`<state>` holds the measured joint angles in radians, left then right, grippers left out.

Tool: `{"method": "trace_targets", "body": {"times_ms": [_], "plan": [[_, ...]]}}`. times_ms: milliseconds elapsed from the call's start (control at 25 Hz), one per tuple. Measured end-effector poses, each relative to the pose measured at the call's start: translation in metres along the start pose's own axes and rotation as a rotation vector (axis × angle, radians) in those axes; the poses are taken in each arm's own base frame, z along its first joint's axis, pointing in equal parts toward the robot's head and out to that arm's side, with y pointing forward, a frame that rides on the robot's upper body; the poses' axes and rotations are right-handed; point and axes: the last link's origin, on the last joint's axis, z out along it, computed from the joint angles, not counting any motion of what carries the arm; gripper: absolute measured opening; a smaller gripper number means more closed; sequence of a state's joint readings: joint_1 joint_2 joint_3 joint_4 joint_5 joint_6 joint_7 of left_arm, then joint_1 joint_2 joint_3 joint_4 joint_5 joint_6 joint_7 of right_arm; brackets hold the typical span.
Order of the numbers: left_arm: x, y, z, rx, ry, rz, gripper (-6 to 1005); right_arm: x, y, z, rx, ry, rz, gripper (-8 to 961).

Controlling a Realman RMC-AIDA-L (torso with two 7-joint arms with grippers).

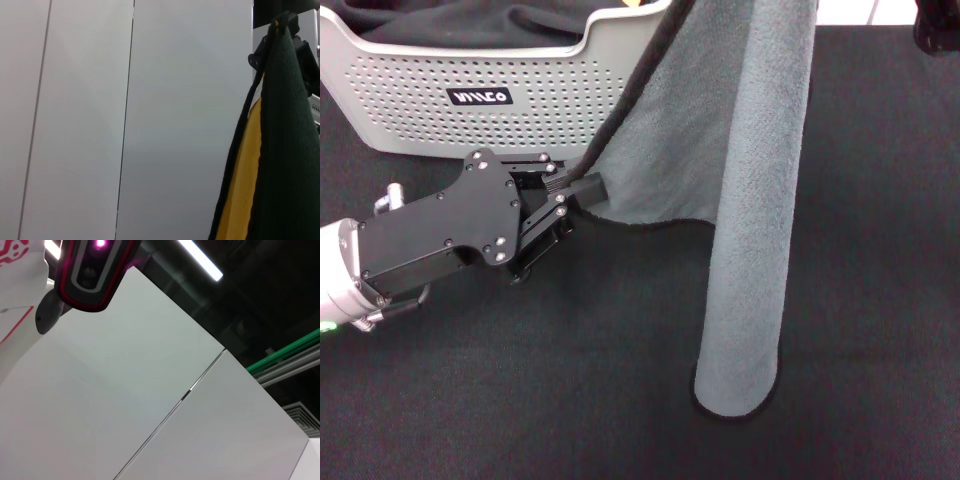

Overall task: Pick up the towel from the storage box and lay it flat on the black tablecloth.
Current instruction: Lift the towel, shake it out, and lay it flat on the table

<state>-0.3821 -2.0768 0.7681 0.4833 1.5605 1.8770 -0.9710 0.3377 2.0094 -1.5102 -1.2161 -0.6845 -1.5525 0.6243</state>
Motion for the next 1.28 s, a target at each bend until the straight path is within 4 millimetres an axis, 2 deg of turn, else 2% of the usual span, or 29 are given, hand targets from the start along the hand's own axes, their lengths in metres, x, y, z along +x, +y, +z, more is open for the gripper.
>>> {"method": "trace_targets", "body": {"times_ms": [240, 480, 680, 800, 920, 960, 1040, 1160, 1280], "plan": [[0.000, -0.002, 0.001, -0.004, -0.002, 0.000, 141, 0.000, 0.000, -0.001, 0.004, 0.004, 0.001, 9], [0.001, -0.003, 0.001, -0.006, -0.007, -0.008, 82, 0.000, -0.002, -0.006, 0.022, 0.016, -0.003, 9], [0.007, -0.007, -0.006, 0.003, -0.005, -0.017, 33, 0.000, -0.001, -0.023, 0.070, 0.063, 0.009, 8], [0.024, -0.014, -0.021, 0.009, 0.020, -0.005, 30, 0.002, -0.002, -0.038, 0.110, 0.103, 0.058, 8], [0.044, -0.019, -0.039, 0.010, 0.064, 0.018, 26, 0.008, -0.004, -0.061, 0.170, 0.163, 0.189, 8], [0.053, -0.021, -0.046, 0.014, 0.082, 0.029, 25, 0.013, -0.004, -0.072, 0.190, 0.199, 0.280, 8], [0.065, -0.024, -0.056, 0.018, 0.102, 0.049, 23, 0.016, -0.004, -0.078, 0.197, 0.216, 0.330, 8], [0.082, -0.028, -0.062, -0.001, 0.090, 0.058, 21, 0.019, 0.003, -0.092, 0.183, 0.235, 0.503, 8], [0.094, -0.029, -0.061, -0.045, 0.041, 0.039, 21, 0.015, 0.017, -0.099, 0.139, 0.218, 0.587, 9]]}}
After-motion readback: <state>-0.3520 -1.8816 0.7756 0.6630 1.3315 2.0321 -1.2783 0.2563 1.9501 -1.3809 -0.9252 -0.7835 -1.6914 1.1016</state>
